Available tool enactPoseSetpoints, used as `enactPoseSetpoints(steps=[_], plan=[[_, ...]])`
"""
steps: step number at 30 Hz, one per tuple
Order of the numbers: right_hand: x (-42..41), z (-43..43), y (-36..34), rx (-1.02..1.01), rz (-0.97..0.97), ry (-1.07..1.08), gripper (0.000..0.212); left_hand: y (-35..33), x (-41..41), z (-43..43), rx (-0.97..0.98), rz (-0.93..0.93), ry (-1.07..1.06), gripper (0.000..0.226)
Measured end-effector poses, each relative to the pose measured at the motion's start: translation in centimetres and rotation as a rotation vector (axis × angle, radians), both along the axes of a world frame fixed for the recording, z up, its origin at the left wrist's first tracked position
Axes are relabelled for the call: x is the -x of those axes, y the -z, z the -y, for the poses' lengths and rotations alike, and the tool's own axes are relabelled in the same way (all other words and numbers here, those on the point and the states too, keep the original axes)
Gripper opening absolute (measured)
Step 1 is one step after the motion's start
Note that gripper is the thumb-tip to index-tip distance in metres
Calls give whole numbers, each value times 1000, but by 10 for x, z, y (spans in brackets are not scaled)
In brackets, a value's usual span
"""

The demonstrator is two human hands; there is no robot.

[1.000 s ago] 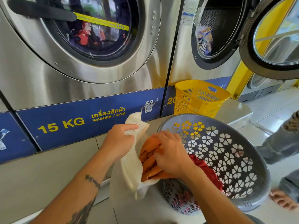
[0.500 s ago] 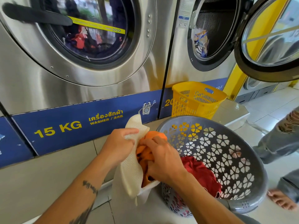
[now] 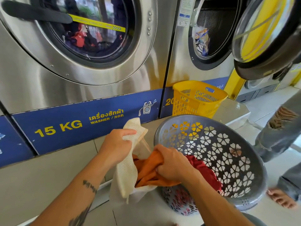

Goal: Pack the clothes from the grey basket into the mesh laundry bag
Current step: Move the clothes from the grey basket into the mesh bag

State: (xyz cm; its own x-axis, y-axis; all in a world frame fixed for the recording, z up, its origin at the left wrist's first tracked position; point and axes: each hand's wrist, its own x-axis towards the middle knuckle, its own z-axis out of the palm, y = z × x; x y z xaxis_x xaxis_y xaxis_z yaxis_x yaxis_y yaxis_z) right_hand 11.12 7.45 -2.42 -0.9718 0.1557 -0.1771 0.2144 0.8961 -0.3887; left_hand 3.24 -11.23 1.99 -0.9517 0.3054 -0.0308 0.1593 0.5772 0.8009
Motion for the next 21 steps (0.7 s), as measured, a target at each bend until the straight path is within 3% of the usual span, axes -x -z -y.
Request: enactPoseSetpoints(steps=[2, 4, 7, 9, 10, 13, 15, 18, 21], plan=[[0, 8, -7, -133, -123, 7, 40, 2, -1, 0, 8, -3, 13, 50], [0, 11, -10, -102, -264, 34, 37, 3, -2, -1, 12, 4, 31, 50], [-1, 21, -14, 281, -364, 115, 52, 6, -2, -3, 22, 20, 53, 50], [-1, 30, -8, 612, -232, 56, 61, 9, -1, -1, 23, 39, 30, 49], [-1, 32, -4, 632, -164, -17, 59, 10, 0, 0, 29, 49, 11, 49], [-3, 29, -3, 291, -71, -176, 33, 14, 3, 3, 37, 60, -34, 52], [-2, 25, -4, 142, -94, -210, 27, 16, 2, 4, 21, 68, -40, 54], [-3, 30, -2, 20, -205, -208, 43, 17, 2, 5, 13, 73, -27, 55], [0, 30, 7, -259, -204, -123, 72, 13, -1, 6, 14, 45, -28, 54]])
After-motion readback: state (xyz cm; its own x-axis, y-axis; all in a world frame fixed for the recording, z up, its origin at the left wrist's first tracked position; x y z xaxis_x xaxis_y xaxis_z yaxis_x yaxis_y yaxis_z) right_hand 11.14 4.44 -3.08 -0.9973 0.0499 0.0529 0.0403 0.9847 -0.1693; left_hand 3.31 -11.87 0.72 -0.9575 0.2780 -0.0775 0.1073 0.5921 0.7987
